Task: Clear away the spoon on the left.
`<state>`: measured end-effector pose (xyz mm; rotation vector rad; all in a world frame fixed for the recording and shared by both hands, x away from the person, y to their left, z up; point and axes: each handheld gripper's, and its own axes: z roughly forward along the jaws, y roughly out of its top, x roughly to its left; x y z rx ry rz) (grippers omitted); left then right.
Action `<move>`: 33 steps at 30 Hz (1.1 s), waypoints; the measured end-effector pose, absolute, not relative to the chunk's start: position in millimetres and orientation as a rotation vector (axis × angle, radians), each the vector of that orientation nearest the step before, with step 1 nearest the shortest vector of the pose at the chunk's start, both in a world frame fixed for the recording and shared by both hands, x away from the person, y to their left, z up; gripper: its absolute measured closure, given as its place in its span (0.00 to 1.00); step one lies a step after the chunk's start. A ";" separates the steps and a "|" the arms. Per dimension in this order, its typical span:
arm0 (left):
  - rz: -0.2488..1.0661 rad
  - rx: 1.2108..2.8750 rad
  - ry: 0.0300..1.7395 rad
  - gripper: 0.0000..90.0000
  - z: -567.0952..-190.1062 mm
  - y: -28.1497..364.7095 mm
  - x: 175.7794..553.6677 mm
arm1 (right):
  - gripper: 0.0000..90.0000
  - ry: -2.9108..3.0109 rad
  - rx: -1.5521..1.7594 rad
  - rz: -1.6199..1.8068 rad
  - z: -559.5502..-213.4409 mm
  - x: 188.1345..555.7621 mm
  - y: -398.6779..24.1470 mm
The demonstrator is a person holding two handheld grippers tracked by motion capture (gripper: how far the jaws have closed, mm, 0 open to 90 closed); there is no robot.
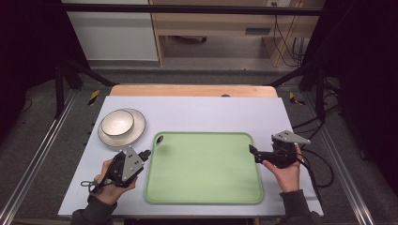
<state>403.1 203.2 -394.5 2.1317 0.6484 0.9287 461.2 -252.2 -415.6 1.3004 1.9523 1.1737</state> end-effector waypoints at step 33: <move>0.891 2.255 0.606 0.99 -412.0 187.4 407.2 | 0.04 1.967 1.297 1.169 -417.0 462.4 -251.0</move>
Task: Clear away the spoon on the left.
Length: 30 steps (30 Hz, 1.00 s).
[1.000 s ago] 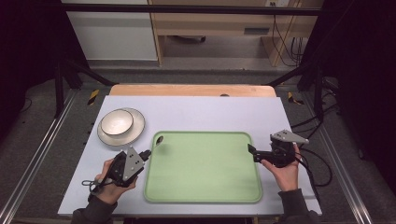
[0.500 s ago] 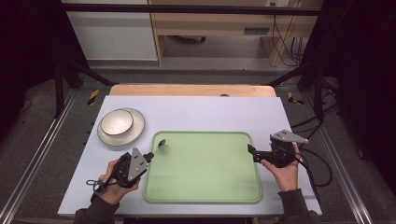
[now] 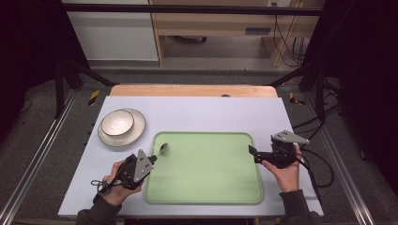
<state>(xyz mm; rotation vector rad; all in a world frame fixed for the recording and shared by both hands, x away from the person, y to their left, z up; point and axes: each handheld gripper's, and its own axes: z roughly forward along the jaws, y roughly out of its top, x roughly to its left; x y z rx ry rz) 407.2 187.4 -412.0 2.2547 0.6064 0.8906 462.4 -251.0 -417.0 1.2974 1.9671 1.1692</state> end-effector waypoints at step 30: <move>0.896 2.352 0.471 0.92 -418.5 174.4 402.2 | 0.04 1.974 1.295 1.170 -417.1 462.4 -250.8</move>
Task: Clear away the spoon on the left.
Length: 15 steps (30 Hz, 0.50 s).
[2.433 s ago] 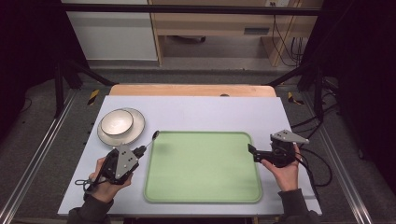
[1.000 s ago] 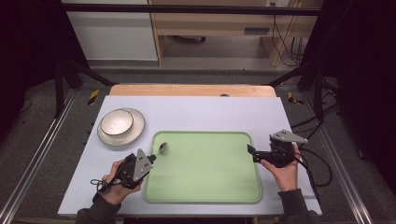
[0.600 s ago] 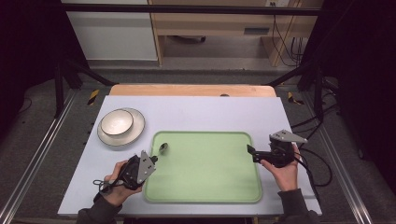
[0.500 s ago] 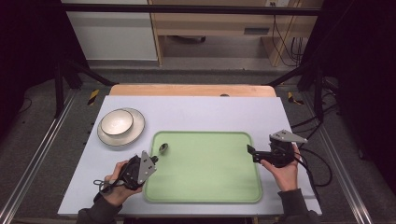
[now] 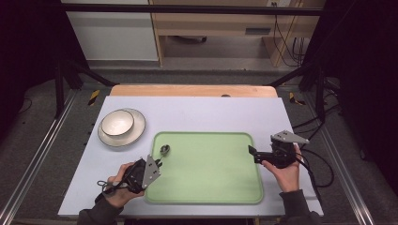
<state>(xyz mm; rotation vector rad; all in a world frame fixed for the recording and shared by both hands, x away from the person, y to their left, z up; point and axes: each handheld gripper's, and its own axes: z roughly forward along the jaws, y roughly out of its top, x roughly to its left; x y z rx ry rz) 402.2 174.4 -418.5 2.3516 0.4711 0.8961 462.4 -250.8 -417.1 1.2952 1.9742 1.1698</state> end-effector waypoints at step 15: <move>0.856 2.392 0.426 0.87 -422.3 171.2 401.5 | 0.04 1.976 1.291 1.166 -417.0 462.5 -251.4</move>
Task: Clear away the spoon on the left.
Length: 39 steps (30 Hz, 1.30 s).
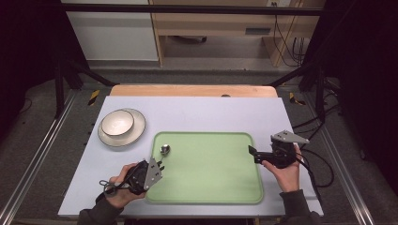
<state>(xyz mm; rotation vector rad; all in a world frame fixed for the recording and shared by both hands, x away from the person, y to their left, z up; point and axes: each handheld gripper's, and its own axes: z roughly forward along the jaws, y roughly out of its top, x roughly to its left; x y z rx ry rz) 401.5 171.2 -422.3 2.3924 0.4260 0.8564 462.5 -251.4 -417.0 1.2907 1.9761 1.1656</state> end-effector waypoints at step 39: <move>0.827 2.470 0.325 0.81 -432.2 161.4 397.7 | 0.04 1.974 1.305 1.169 -416.7 461.6 -252.3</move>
